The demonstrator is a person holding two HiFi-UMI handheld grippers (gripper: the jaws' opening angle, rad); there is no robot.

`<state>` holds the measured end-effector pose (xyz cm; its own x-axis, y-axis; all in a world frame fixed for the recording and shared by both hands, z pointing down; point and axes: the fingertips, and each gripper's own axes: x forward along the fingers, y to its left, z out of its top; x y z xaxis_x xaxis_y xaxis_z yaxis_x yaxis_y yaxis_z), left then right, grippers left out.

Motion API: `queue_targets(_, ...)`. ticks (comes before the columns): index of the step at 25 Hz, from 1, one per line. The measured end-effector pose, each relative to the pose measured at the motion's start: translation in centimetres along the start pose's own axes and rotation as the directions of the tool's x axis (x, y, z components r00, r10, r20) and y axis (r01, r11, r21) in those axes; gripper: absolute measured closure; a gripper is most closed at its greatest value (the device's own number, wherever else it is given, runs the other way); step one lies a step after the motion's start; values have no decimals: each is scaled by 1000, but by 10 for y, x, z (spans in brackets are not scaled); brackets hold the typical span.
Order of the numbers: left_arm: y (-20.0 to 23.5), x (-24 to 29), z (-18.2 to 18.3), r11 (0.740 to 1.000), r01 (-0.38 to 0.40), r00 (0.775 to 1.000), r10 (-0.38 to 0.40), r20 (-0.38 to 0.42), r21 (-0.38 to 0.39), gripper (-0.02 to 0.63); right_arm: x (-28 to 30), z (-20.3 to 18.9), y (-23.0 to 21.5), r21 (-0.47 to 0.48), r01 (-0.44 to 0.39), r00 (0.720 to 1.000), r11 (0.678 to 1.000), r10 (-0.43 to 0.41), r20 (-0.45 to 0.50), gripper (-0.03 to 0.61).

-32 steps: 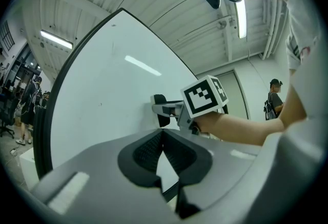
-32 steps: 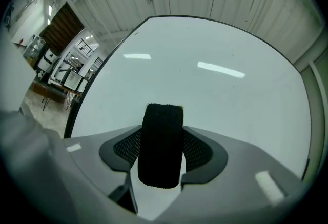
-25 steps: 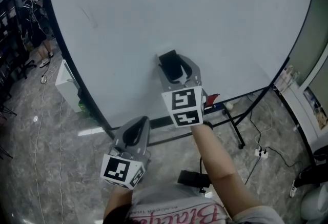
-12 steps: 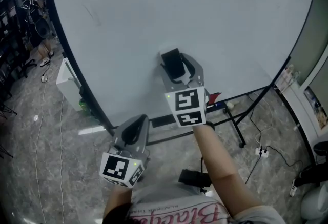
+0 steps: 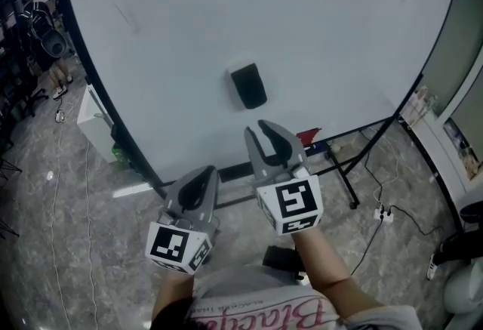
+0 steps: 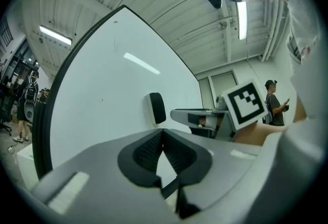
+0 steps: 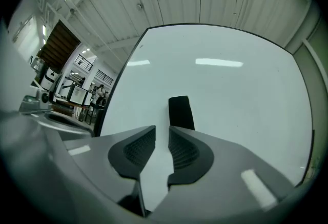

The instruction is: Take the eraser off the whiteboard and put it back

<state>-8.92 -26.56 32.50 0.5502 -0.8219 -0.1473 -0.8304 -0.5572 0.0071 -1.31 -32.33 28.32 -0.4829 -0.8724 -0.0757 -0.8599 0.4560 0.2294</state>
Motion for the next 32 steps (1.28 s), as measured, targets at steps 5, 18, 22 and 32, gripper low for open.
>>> queue_targets(5, -6, 1, -2, 1000, 13, 1000, -13, -3, -6, 615, -29, -25, 20, 56, -60, 998, 997, 61, -22, 575)
queue_targets(18, -12, 0, -6, 1000, 14, 1000, -14, -4, -19, 615, -52, -36, 47, 52, -122, 992, 991, 124, -40, 578)
queue_targets(22, -14, 0, -6, 1000, 20, 1000, -20, -4, -22, 615, -54, -35, 48, 48, -115, 992, 992, 117, -42, 578)
queue_targets(32, -18, 5, -3, 999, 39, 999, -39, 3, -26, 617, -56, -32, 46, 49, -101, 994, 994, 103, -44, 578)
